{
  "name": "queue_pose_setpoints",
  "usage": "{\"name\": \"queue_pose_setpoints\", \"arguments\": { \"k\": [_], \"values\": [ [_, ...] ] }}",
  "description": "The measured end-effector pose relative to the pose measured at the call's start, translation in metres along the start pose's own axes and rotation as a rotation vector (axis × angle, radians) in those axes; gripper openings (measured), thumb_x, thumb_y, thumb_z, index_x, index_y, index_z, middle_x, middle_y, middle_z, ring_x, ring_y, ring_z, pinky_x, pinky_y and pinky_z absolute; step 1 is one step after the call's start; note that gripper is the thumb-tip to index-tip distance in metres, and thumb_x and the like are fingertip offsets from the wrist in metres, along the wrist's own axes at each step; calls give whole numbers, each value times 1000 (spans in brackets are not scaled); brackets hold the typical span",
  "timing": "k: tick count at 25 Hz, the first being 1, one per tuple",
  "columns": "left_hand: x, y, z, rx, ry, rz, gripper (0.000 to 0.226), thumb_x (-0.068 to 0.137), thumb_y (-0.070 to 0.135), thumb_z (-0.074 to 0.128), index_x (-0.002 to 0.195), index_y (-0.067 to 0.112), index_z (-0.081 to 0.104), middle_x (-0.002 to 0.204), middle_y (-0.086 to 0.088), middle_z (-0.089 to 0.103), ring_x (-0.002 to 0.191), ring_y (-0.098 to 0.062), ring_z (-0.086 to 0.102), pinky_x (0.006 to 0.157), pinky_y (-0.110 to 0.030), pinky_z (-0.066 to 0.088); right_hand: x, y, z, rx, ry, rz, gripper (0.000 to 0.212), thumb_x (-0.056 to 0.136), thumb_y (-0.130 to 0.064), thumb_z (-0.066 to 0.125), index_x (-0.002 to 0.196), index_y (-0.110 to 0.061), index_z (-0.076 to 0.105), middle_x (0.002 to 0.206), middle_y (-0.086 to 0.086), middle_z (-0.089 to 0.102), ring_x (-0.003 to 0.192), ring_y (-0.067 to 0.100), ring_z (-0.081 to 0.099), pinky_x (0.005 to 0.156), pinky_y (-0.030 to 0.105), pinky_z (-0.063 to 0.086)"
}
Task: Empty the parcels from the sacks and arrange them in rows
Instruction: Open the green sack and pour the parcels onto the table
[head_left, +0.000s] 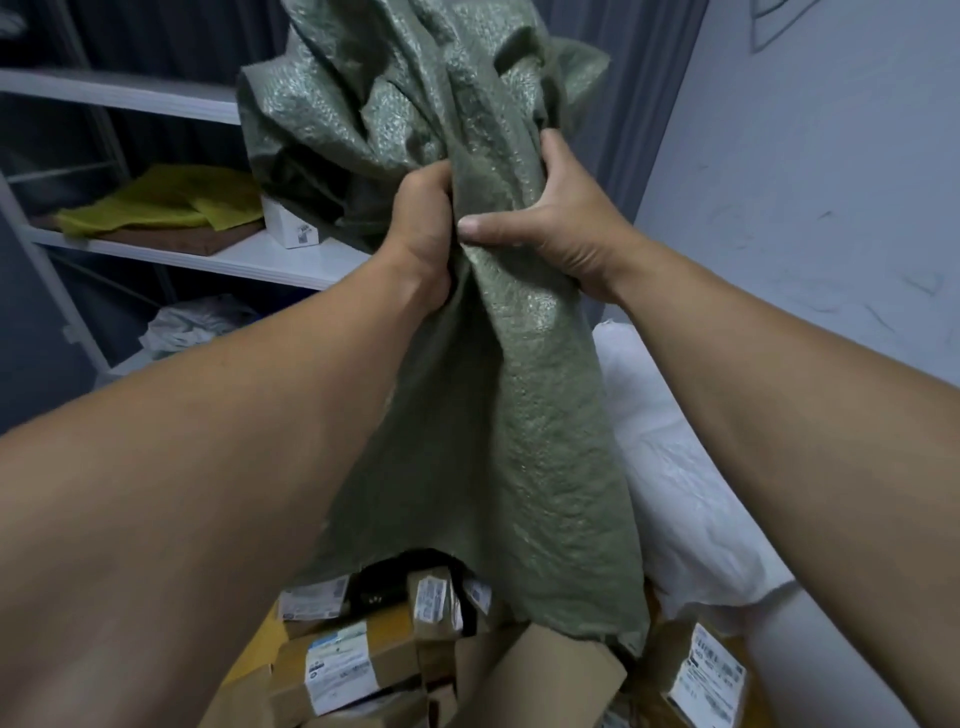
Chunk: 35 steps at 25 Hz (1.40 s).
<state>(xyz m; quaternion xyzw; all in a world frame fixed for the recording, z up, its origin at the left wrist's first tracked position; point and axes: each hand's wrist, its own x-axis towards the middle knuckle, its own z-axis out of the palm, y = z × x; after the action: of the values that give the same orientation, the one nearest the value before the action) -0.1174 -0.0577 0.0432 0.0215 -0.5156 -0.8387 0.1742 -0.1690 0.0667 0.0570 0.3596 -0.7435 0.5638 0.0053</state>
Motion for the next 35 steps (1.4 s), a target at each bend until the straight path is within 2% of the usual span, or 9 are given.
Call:
{"name": "queue_pose_setpoints", "arguments": {
  "k": [4,10,16,20,23,27,31,33,35],
  "values": [
    [0,0,1,-104,2,31,46,101,26,34,104,-1,71,98,-17,75,92,-29,73,87,-38,59,6,-2,11,-46,-35,-28,86,61,-16,95,131,-14,45,117,1,69,108,10,68,96,35,56],
    [4,-7,-8,-194,70,29,57,99,32,28,128,-3,62,120,-23,68,114,-39,64,102,-50,50,7,-2,20,-140,-46,-24,89,57,-26,95,130,-18,45,119,-2,68,110,8,67,99,36,54],
    [-2,-6,-13,-154,32,6,52,97,28,33,122,-3,66,113,-20,72,103,-35,70,82,-41,60,1,0,26,-165,-28,19,80,65,-15,91,129,-14,43,115,-3,68,104,5,67,92,26,56],
    [-5,-7,-15,-160,-49,-6,51,97,23,29,126,-4,63,120,-20,69,111,-32,67,95,-39,56,4,2,29,-384,53,28,68,65,-19,81,122,-14,45,109,1,64,101,17,64,92,40,55],
    [-7,1,-13,-156,-111,3,49,95,19,32,124,-5,63,123,-21,67,114,-31,65,102,-39,51,9,-7,27,-510,194,-25,59,71,-13,72,124,-13,46,114,6,63,105,27,61,90,42,53],
    [-8,15,-18,-108,-60,53,33,92,23,44,100,5,70,98,-13,73,86,-23,70,84,-32,55,24,-35,18,-654,322,-186,46,79,-3,62,122,-9,47,113,9,63,103,31,60,83,48,51],
    [-13,21,-32,102,127,95,28,93,23,50,89,4,71,89,-11,75,81,-21,71,80,-32,56,32,-60,9,-788,336,-225,37,83,0,56,117,-13,51,114,6,63,106,31,59,76,43,48],
    [-18,26,-37,144,230,158,32,93,18,50,66,5,63,65,-10,69,60,-23,67,61,-28,55,31,-68,5,-846,300,-182,33,84,-1,54,113,-16,52,111,5,63,104,32,58,77,43,47],
    [-16,29,-47,147,370,284,35,88,14,54,54,9,53,48,-7,56,42,-24,53,45,-26,46,26,-71,2,-900,231,-116,27,84,-2,51,104,-19,52,103,3,60,98,31,55,77,41,45]
  ]
}}
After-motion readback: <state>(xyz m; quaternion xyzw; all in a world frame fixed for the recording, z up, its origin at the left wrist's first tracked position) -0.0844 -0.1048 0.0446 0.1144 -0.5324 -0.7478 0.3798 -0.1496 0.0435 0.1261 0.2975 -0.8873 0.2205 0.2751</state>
